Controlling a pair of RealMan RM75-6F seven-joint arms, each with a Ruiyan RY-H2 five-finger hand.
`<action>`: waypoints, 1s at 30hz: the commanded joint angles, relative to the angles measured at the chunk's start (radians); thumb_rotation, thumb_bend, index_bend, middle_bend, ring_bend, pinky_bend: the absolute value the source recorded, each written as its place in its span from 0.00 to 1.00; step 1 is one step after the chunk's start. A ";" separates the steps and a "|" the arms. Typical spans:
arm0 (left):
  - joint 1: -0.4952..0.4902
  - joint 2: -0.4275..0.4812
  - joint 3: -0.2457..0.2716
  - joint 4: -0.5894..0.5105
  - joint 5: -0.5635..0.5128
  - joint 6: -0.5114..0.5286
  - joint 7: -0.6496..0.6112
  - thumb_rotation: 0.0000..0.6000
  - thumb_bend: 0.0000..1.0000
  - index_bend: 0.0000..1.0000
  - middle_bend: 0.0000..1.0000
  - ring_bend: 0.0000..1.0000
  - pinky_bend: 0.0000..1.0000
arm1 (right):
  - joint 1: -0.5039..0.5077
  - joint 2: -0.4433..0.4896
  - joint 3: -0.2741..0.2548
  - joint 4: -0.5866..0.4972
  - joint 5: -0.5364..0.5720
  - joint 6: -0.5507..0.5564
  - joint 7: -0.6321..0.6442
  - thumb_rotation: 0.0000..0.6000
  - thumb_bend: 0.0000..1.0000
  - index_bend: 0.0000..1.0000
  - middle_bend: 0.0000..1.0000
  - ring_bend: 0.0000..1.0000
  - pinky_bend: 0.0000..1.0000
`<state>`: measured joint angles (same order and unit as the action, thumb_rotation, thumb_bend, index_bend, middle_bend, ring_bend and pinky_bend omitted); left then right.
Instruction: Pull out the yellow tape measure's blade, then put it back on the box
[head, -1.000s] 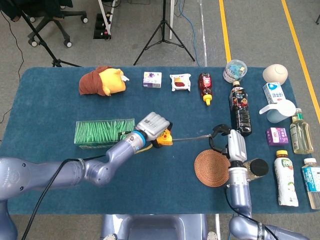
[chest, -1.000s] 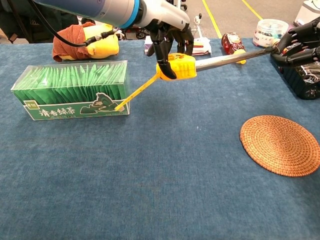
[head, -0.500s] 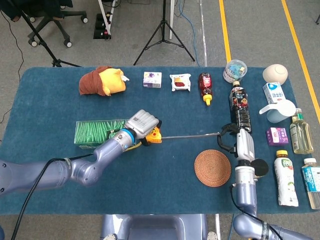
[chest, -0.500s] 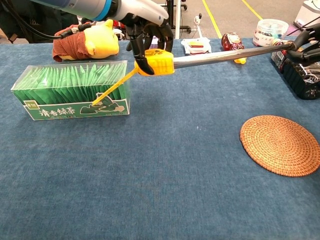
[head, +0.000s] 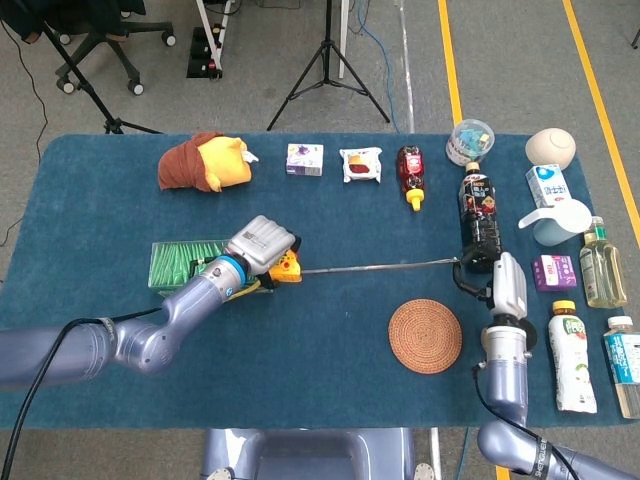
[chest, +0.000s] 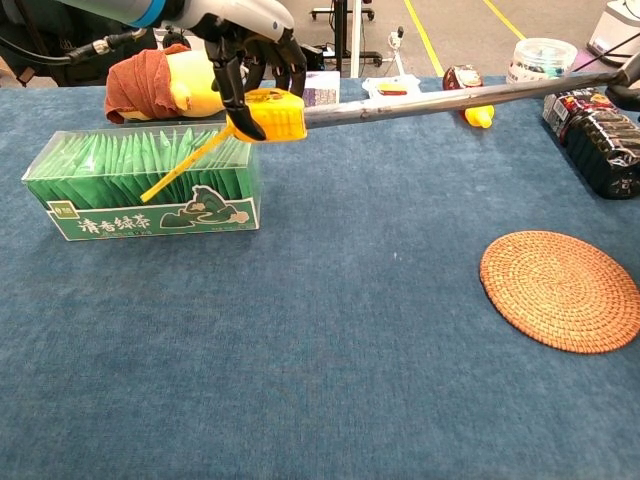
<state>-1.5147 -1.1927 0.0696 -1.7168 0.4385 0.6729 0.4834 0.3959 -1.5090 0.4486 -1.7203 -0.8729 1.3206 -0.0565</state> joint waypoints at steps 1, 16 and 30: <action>0.006 0.014 0.005 -0.011 0.004 0.002 0.002 1.00 0.37 0.55 0.46 0.42 0.54 | 0.000 0.008 0.007 0.003 0.008 -0.004 0.004 1.00 1.00 0.59 0.40 0.37 0.36; 0.030 0.096 0.031 -0.056 0.017 0.001 0.008 1.00 0.37 0.55 0.46 0.42 0.54 | -0.004 0.037 0.027 0.017 0.045 -0.019 0.026 1.00 1.00 0.60 0.40 0.37 0.36; 0.049 0.154 0.025 -0.089 0.030 0.010 0.005 1.00 0.37 0.55 0.46 0.42 0.54 | -0.003 0.041 0.029 0.028 0.056 -0.021 0.041 1.00 1.00 0.60 0.40 0.37 0.36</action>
<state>-1.4661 -1.0393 0.0950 -1.8055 0.4682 0.6826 0.4892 0.3925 -1.4682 0.4773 -1.6927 -0.8167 1.2997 -0.0151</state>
